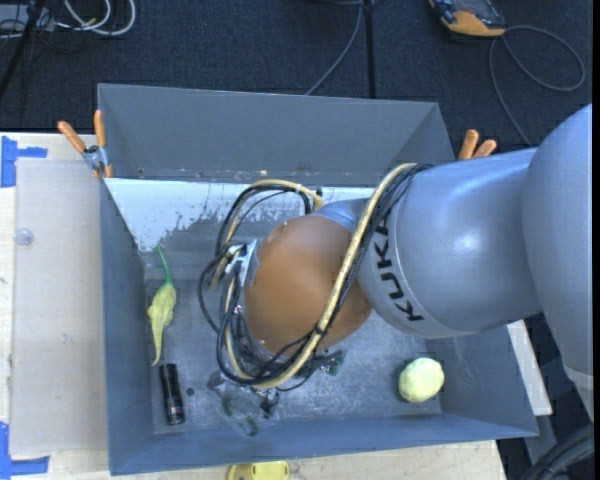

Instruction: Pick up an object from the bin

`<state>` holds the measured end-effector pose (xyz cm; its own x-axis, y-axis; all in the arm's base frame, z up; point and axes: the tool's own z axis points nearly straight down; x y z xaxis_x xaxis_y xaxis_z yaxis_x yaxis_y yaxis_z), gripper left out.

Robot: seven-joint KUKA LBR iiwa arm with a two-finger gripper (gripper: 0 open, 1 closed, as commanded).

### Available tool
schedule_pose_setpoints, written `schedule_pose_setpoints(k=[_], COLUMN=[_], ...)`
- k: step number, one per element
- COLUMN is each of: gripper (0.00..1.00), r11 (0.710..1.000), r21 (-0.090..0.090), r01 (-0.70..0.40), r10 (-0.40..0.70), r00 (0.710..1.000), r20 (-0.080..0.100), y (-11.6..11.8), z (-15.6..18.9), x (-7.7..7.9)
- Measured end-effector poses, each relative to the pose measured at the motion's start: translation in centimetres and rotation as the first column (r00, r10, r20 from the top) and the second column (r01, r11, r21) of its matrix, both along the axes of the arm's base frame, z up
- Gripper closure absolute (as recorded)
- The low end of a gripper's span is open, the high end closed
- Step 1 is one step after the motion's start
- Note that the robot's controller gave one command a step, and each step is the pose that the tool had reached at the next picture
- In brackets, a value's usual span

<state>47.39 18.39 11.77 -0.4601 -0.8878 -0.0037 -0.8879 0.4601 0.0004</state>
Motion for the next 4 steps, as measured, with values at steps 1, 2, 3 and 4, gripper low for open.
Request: schedule_pose_setpoints(k=[1,2,3,4], gripper=[1.00,1.00,1.00,1.00], r11=[1.000,1.000,1.000,1.000], r21=[0.001,0.002,0.000,0.001], r01=[0.001,0.002,0.002,0.003], r10=[-0.001,-0.002,-0.002,-0.003], r00=[1.000,1.000,1.000,1.000], r20=[0.002,0.006,-0.001,-0.001], y=[0.0,0.0,0.0,0.0], z=[1.4,2.2,2.7,4.3], x=[0.0,0.1,0.0,0.0])
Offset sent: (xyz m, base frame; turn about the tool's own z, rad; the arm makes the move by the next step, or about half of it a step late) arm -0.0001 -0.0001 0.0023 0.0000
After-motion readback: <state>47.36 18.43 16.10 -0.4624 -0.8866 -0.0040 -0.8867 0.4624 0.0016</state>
